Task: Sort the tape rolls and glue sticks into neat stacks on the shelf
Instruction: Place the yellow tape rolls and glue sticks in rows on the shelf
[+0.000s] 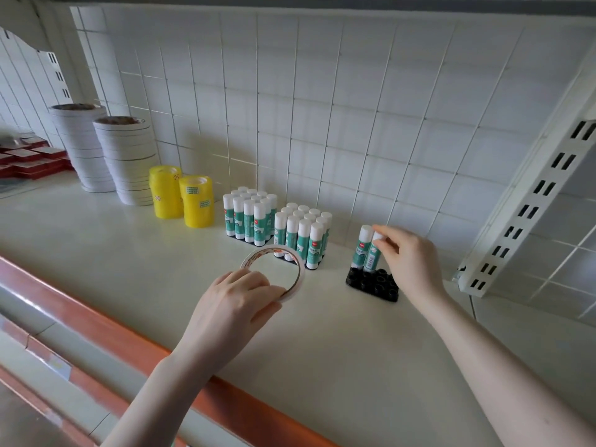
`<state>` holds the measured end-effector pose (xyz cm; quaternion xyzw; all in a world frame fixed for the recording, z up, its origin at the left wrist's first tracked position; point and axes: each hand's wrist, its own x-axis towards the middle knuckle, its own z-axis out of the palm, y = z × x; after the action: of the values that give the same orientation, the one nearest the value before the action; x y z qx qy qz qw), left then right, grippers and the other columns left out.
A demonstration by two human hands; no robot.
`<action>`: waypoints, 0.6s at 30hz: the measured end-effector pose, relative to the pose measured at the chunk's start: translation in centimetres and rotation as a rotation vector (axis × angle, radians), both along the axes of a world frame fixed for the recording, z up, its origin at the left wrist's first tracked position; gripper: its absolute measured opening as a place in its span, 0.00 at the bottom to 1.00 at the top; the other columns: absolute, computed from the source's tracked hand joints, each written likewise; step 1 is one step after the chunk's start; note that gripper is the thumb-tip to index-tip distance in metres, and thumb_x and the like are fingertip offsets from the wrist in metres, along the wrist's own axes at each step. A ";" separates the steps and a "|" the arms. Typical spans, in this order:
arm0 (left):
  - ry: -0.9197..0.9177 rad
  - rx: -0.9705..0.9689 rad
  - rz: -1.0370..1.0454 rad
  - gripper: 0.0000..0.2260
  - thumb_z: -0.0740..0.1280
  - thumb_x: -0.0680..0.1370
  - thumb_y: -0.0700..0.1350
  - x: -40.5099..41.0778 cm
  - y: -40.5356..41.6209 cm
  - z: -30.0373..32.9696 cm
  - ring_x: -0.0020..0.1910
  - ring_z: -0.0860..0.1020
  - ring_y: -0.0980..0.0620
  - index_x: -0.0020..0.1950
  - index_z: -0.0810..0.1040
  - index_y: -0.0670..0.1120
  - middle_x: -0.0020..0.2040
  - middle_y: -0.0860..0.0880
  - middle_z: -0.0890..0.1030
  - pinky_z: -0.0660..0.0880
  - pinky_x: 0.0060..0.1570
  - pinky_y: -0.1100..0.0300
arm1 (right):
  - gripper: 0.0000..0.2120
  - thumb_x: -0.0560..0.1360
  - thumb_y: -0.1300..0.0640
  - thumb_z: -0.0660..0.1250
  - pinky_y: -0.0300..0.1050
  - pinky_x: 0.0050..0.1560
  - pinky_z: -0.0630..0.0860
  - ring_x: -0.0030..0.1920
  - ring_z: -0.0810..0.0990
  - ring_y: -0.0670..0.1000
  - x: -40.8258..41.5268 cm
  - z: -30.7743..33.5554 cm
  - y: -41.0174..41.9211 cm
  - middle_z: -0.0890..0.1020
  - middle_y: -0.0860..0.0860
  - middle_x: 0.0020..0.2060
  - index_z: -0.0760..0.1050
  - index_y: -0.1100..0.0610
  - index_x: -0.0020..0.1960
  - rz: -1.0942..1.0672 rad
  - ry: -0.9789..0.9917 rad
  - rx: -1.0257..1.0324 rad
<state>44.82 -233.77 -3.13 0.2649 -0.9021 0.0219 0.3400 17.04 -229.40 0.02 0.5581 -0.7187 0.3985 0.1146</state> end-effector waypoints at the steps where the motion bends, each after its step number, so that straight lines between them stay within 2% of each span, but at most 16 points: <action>1: 0.001 0.000 0.004 0.11 0.61 0.75 0.51 0.0 0.0 0.0 0.37 0.74 0.52 0.47 0.82 0.51 0.38 0.54 0.77 0.73 0.38 0.59 | 0.11 0.74 0.64 0.67 0.40 0.37 0.62 0.42 0.80 0.56 0.0 -0.2 0.0 0.84 0.56 0.44 0.81 0.59 0.56 0.006 -0.003 0.001; 4: -0.003 -0.005 0.012 0.11 0.61 0.75 0.51 0.2 -0.1 0.2 0.38 0.74 0.53 0.47 0.82 0.51 0.39 0.54 0.77 0.71 0.39 0.60 | 0.14 0.75 0.62 0.67 0.38 0.42 0.66 0.50 0.80 0.57 -0.1 -0.4 -0.1 0.83 0.55 0.52 0.78 0.59 0.60 0.031 -0.011 0.002; 6: -0.006 -0.012 0.022 0.11 0.61 0.76 0.51 0.6 -0.2 0.4 0.38 0.74 0.53 0.47 0.82 0.51 0.39 0.54 0.77 0.71 0.39 0.61 | 0.15 0.76 0.57 0.65 0.42 0.50 0.69 0.55 0.78 0.57 -0.1 0.1 -0.3 0.80 0.56 0.57 0.77 0.61 0.61 0.035 0.075 -0.044; 8: -0.014 -0.024 0.035 0.11 0.61 0.75 0.51 1.3 -0.5 1.0 0.38 0.74 0.53 0.47 0.82 0.51 0.38 0.55 0.77 0.70 0.39 0.62 | 0.18 0.76 0.51 0.60 0.45 0.53 0.69 0.54 0.78 0.58 0.4 1.0 -0.5 0.80 0.56 0.54 0.77 0.62 0.58 0.051 0.194 -0.110; 10: -0.027 -0.047 0.052 0.11 0.61 0.75 0.51 2.3 -1.1 1.7 0.38 0.74 0.54 0.46 0.82 0.51 0.38 0.55 0.77 0.68 0.40 0.63 | 0.19 0.75 0.51 0.57 0.43 0.50 0.68 0.48 0.78 0.58 1.5 1.9 -0.8 0.81 0.56 0.49 0.78 0.62 0.54 0.083 0.253 -0.163; 12: -0.034 -0.067 0.066 0.11 0.61 0.75 0.52 3.6 -1.8 2.5 0.38 0.73 0.54 0.46 0.82 0.51 0.38 0.55 0.77 0.67 0.40 0.64 | 0.15 0.75 0.54 0.60 0.45 0.45 0.71 0.44 0.79 0.58 3.2 2.4 -1.3 0.81 0.55 0.45 0.79 0.61 0.51 0.110 0.276 -0.186; 15: -0.032 -0.082 0.099 0.11 0.61 0.74 0.52 6.2 -3.4 3.5 0.38 0.73 0.54 0.45 0.82 0.51 0.37 0.55 0.77 0.68 0.39 0.63 | 0.07 0.72 0.60 0.64 0.46 0.41 0.74 0.40 0.80 0.58 6.5 2.0 -2.8 0.81 0.53 0.40 0.80 0.60 0.45 0.165 0.334 -0.195; 18: -0.027 -0.097 0.133 0.11 0.62 0.74 0.52 9.6 -5.5 4.1 0.38 0.73 0.54 0.46 0.82 0.50 0.37 0.55 0.77 0.67 0.40 0.64 | 0.07 0.70 0.58 0.64 0.46 0.37 0.74 0.38 0.80 0.57 10.4 1.1 -5.2 0.81 0.51 0.38 0.80 0.57 0.42 0.223 0.360 -0.143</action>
<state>54.45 -239.27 0.98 0.3073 -0.8848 0.0915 0.3382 27.47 -234.56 1.08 0.6869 -0.5903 0.3525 0.2356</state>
